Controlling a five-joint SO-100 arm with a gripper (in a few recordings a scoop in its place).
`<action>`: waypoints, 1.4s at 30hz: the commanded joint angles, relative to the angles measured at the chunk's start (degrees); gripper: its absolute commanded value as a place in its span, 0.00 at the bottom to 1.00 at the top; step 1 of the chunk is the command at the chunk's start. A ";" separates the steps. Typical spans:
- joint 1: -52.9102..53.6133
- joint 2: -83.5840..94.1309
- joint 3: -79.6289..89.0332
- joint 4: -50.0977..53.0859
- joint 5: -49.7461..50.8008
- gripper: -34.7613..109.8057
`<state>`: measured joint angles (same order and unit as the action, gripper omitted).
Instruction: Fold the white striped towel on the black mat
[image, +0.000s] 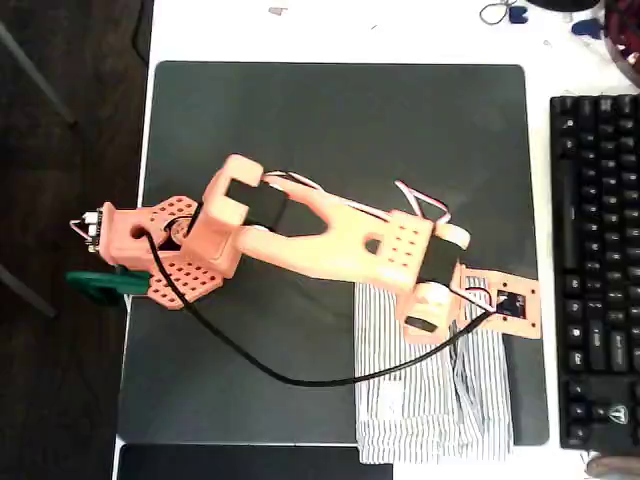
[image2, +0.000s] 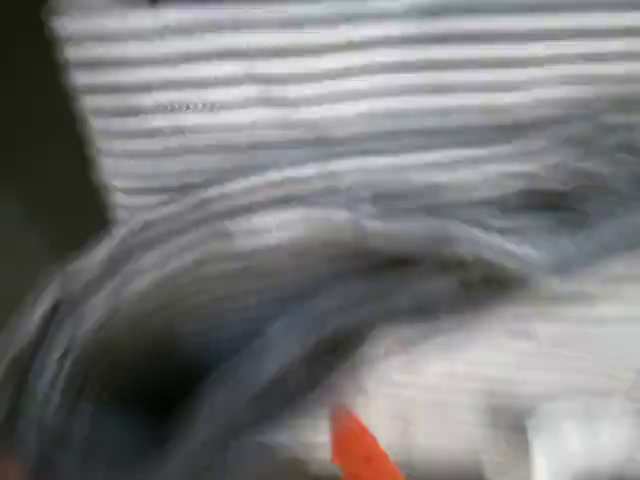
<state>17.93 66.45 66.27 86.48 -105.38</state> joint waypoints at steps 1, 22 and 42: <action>-0.79 -2.37 -0.35 -2.55 -0.62 0.49; -8.88 -6.06 8.17 -23.55 5.01 0.24; -31.55 -13.18 -16.35 -19.07 20.30 0.24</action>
<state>-11.25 52.65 53.09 67.15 -86.66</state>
